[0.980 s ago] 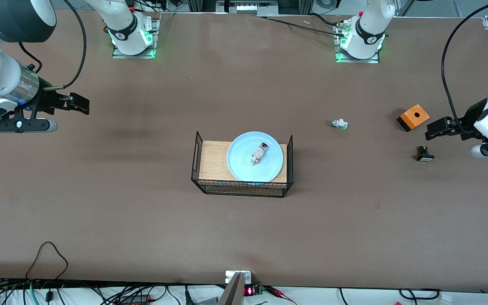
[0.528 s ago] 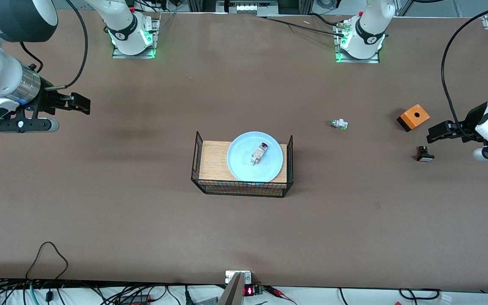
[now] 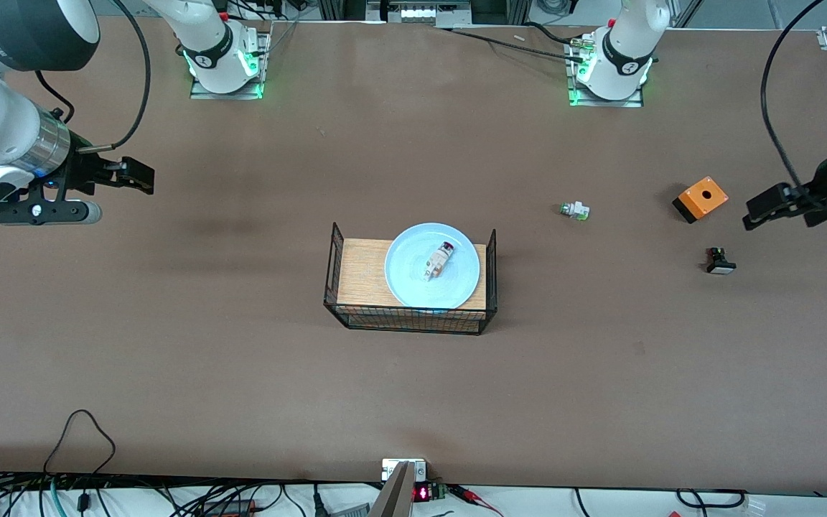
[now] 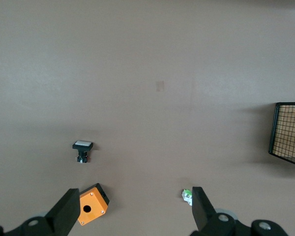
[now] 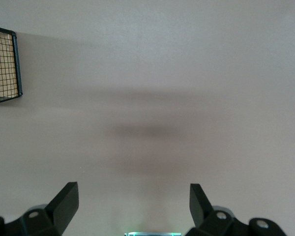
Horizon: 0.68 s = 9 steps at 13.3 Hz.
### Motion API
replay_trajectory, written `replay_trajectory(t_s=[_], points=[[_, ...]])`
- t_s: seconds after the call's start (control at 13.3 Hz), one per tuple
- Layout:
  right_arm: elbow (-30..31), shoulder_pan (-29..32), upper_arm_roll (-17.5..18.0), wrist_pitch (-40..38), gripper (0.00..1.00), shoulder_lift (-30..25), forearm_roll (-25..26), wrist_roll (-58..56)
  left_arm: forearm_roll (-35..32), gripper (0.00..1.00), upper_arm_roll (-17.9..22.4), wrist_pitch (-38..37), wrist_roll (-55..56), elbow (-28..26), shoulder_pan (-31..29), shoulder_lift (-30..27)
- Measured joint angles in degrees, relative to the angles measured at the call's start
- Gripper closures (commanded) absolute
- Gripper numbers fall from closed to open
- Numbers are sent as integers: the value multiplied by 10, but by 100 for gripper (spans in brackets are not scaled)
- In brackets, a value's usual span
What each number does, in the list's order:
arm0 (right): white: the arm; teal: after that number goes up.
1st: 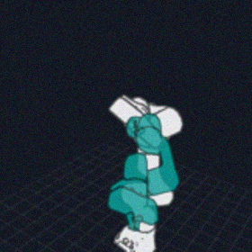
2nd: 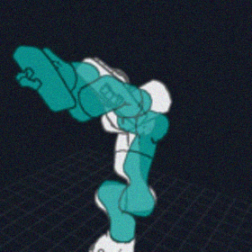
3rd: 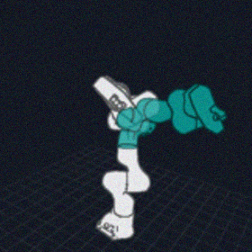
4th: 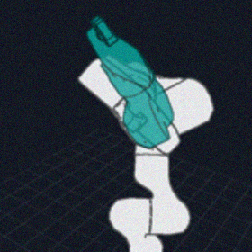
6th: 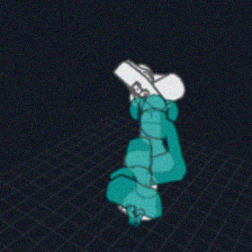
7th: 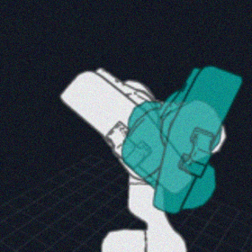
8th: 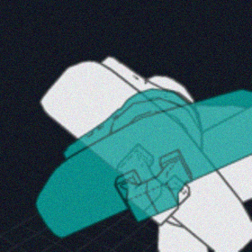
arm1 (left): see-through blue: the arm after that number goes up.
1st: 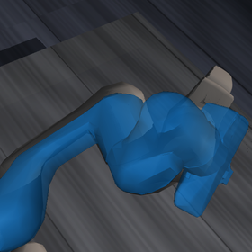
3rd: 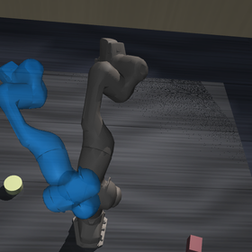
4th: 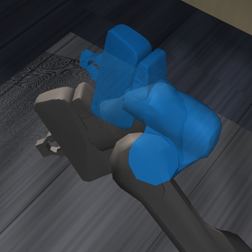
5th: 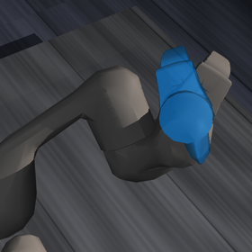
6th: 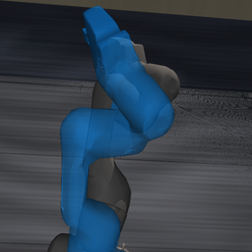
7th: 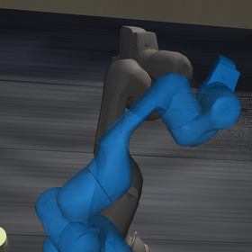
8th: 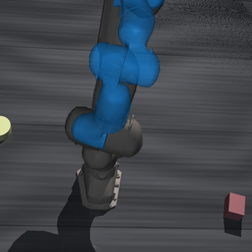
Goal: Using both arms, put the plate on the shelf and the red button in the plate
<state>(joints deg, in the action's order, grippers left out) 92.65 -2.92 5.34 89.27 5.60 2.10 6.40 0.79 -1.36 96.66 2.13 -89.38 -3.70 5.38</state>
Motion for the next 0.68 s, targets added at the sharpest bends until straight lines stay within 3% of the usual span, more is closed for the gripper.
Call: replay_trajectory(t_s=[0.68], points=[[-1, -27, 1, 1, 0, -1, 26, 0, 0, 0, -1, -3, 0, 0, 0, 8]])
